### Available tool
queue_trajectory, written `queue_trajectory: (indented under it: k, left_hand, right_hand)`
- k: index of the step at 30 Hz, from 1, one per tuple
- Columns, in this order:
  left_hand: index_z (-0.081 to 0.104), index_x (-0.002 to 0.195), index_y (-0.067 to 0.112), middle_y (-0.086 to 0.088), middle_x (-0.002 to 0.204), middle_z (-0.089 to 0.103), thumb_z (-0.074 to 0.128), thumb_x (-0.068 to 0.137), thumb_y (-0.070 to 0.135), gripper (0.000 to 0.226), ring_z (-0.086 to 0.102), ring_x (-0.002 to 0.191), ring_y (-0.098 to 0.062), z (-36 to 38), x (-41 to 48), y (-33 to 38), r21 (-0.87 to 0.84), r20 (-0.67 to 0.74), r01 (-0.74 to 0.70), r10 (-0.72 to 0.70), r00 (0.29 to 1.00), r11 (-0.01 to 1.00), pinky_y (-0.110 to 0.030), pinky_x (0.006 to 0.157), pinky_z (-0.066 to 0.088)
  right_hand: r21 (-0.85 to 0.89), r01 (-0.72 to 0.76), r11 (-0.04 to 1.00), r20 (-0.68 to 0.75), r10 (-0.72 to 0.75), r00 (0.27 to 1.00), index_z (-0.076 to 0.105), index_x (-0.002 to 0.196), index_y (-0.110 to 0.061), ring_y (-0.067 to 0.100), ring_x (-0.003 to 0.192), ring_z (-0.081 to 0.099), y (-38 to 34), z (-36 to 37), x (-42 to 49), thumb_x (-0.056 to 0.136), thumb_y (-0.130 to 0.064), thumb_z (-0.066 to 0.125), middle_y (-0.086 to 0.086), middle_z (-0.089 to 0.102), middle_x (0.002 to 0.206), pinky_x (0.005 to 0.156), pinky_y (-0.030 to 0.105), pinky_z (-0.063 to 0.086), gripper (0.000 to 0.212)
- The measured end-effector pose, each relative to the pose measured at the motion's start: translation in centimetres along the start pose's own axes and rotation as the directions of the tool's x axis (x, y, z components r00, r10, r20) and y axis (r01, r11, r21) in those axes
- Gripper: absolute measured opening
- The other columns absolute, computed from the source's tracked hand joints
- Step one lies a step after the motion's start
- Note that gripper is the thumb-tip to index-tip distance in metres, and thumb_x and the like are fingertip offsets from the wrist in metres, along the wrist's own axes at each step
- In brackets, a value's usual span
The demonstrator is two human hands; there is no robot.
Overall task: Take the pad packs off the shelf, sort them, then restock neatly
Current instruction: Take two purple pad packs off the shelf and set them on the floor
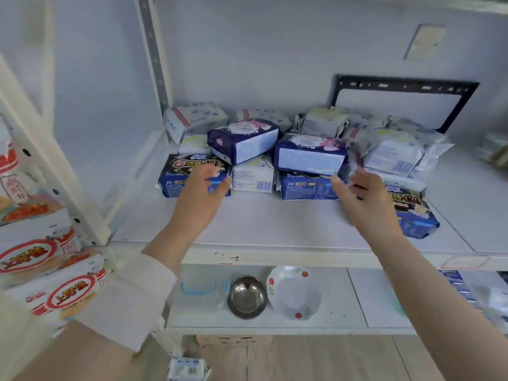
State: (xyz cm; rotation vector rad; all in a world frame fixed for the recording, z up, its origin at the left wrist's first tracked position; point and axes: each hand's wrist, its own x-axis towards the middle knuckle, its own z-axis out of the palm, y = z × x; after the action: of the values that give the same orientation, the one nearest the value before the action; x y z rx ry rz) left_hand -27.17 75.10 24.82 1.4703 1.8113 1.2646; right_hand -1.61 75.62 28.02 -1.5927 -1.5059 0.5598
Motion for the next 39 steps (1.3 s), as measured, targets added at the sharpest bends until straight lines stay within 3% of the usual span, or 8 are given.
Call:
queue_trajectory:
  k: [3, 5, 7, 14, 17, 21, 29, 39]
  left_hand:
    - [0.049, 0.103, 0.018, -0.011, 0.118, 0.057, 0.058, 0.087, 0.039, 0.028, 0.057, 0.105, -0.028, 0.2, 3.0, 1.4, -0.057, -0.088, 0.064, -0.068, 0.994, 0.996, -0.042, 0.093, 0.045]
    - [0.047, 0.102, 0.017, -0.009, 0.106, 0.059, 0.056, 0.088, 0.042, 0.029, 0.060, 0.095, -0.029, 0.6, 4.4, 2.3, -0.026, -0.109, 0.150, -0.152, 0.982, 0.988, -0.035, 0.079, 0.047]
    - [0.050, 0.099, 0.014, -0.009, 0.101, 0.062, 0.052, 0.088, 0.048, 0.036, 0.061, 0.094, -0.030, 1.0, 5.8, 2.5, 0.053, -0.122, 0.216, -0.208, 0.970, 0.975, -0.033, 0.073, 0.046]
    - [0.045, 0.120, 0.000, -0.012, 0.101, 0.063, 0.036, 0.087, 0.064, 0.072, 0.064, 0.087, -0.030, 1.7, 9.1, 2.3, 0.130, -0.106, 0.333, -0.321, 0.941, 0.934, -0.035, 0.079, 0.049]
    - [0.045, 0.127, 0.001, -0.010, 0.091, 0.061, 0.033, 0.088, 0.065, 0.075, 0.060, 0.076, -0.023, 1.9, 10.5, 2.3, 0.128, -0.108, 0.381, -0.369, 0.923, 0.915, -0.030, 0.061, 0.047]
    - [0.046, 0.128, 0.000, -0.012, 0.103, 0.057, 0.028, 0.084, 0.072, 0.086, 0.052, 0.083, -0.026, 1.7, 12.0, 2.2, 0.185, -0.100, 0.409, -0.397, 0.912, 0.893, -0.029, 0.060, 0.033]
    - [0.054, 0.118, 0.007, -0.010, 0.101, 0.058, 0.036, 0.080, 0.075, 0.080, 0.055, 0.084, -0.025, 2.2, 14.0, 1.1, 0.188, -0.048, 0.386, -0.385, 0.922, 0.903, -0.030, 0.072, 0.039]
    - [0.061, 0.097, 0.022, -0.001, 0.100, 0.068, 0.074, 0.063, 0.055, 0.050, 0.065, 0.091, -0.019, 1.9, 14.3, -0.4, -0.224, 0.054, 0.335, -0.331, 0.942, 0.915, -0.042, 0.089, 0.052]
  right_hand:
    - [-0.013, -0.053, 0.999, 0.055, 0.053, 0.997, 0.053, 0.107, 0.010, 0.040, 0.105, 0.051, -1.1, -0.7, 4.2, 0.087, -0.045, 0.057, 0.029, 0.056, 0.112, 0.080, 0.041, 0.040, 0.059]
    - [-0.023, -0.102, 0.995, 0.092, 0.104, 0.990, 0.053, 0.074, 0.000, 0.036, 0.083, 0.052, -1.3, -0.6, 6.7, 0.086, -0.049, 0.055, 0.020, 0.055, 0.076, 0.058, 0.036, 0.037, 0.051]
    - [-0.069, -0.132, 0.989, 0.102, 0.139, 0.985, 0.048, 0.064, -0.007, 0.029, 0.078, 0.051, -1.0, 0.0, 8.8, 0.085, -0.053, 0.054, 0.011, 0.050, 0.066, 0.051, 0.030, 0.033, 0.052]
    - [-0.175, -0.213, 0.961, 0.192, 0.245, 0.950, 0.055, 0.119, 0.000, 0.037, 0.109, 0.054, 1.3, 2.7, 12.9, 0.079, -0.069, 0.044, 0.020, 0.056, 0.118, 0.094, 0.042, 0.046, 0.080]
    - [-0.111, -0.274, 0.955, 0.206, 0.292, 0.934, 0.058, 0.111, 0.000, 0.037, 0.105, 0.057, 1.8, 3.3, 13.7, 0.081, -0.065, 0.047, 0.019, 0.060, 0.112, 0.094, 0.047, 0.048, 0.073]
    - [0.031, -0.388, 0.921, 0.224, 0.372, 0.901, 0.052, 0.095, -0.008, 0.032, 0.095, 0.062, 1.8, 3.7, 14.2, 0.081, -0.061, 0.054, 0.013, 0.059, 0.098, 0.089, 0.045, 0.052, 0.055]
    - [0.135, -0.481, 0.866, 0.255, 0.439, 0.862, 0.057, 0.113, -0.014, 0.028, 0.098, 0.062, 2.1, 4.1, 15.3, 0.069, -0.066, 0.063, 0.010, 0.063, 0.112, 0.086, 0.043, 0.054, 0.068]
    - [0.266, -0.534, 0.803, 0.315, 0.452, 0.835, 0.055, 0.108, -0.006, 0.024, 0.088, 0.060, 1.5, 3.5, 14.5, 0.082, -0.038, 0.067, 0.011, 0.062, 0.101, 0.077, 0.037, 0.053, 0.043]
